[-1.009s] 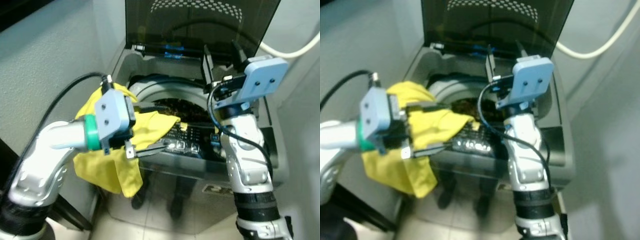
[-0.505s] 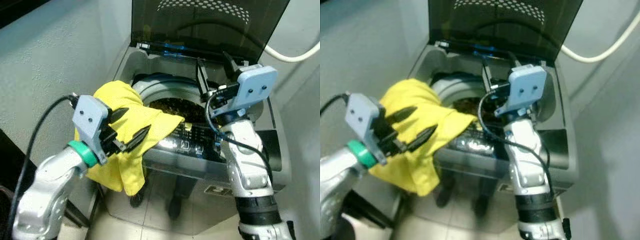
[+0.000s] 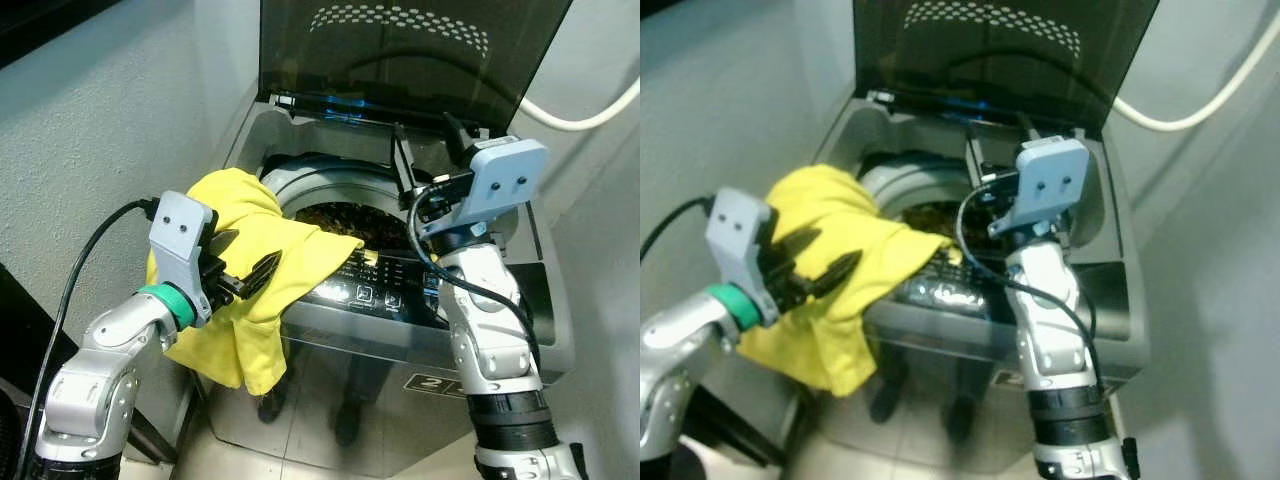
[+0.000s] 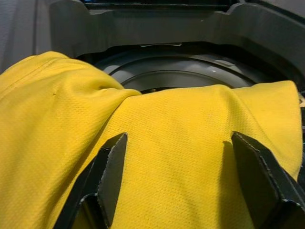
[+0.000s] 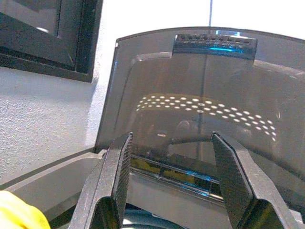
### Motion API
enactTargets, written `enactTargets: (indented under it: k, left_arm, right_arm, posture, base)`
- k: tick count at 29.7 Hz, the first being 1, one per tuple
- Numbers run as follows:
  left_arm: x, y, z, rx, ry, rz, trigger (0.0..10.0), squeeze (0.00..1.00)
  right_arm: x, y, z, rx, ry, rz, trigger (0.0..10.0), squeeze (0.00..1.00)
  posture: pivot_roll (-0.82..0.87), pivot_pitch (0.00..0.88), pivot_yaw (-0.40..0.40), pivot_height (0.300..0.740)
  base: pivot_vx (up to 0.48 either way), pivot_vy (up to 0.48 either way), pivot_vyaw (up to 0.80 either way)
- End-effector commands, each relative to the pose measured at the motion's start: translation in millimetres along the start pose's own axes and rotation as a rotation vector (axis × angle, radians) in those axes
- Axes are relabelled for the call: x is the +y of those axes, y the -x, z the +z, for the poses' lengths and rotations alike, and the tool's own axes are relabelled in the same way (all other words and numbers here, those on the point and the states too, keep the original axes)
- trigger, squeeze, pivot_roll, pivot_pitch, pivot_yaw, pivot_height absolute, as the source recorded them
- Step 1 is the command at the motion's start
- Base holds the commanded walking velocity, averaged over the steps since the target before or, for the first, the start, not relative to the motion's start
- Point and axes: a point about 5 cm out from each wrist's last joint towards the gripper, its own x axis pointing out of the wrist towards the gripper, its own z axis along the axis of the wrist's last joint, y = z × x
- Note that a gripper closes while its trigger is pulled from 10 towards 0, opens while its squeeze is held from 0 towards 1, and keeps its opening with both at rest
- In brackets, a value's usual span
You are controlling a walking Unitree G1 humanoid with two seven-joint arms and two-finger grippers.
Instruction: Clothes washing
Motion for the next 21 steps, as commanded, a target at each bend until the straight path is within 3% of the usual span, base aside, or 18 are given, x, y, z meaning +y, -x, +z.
enactTargets:
  k: [1, 12, 21]
  left_arm:
    - [-0.8, 0.5, -27.0, 0.132, 0.053, 0.014, 0.0, 0.00]
    - [-5.1, -6.0, -21.5, 0.121, 0.075, -0.010, 0.0, 0.00]
    - [0.8, -20.9, -5.9, 0.055, 0.021, 0.015, 0.0, 0.00]
  right_arm:
    - [-2.0, -0.5, -1.8, 0.001, -0.002, -0.008, 10.0, 0.00]
    - [-5.2, 0.9, 3.3, -0.022, 0.015, -0.033, 10.0, 0.00]
    - [-9.1, 5.7, 2.2, -0.016, 0.029, -0.056, 10.0, 0.00]
  posture:
    - [0.07, 0.093, -0.019, 0.740]
    - [0.05, 0.099, 0.025, 0.740]
    - [0.02, 0.087, 0.023, 0.740]
  base:
    - [0.000, 0.000, 0.00]
    - [0.000, 0.000, 0.00]
    - [0.000, 0.000, 0.00]
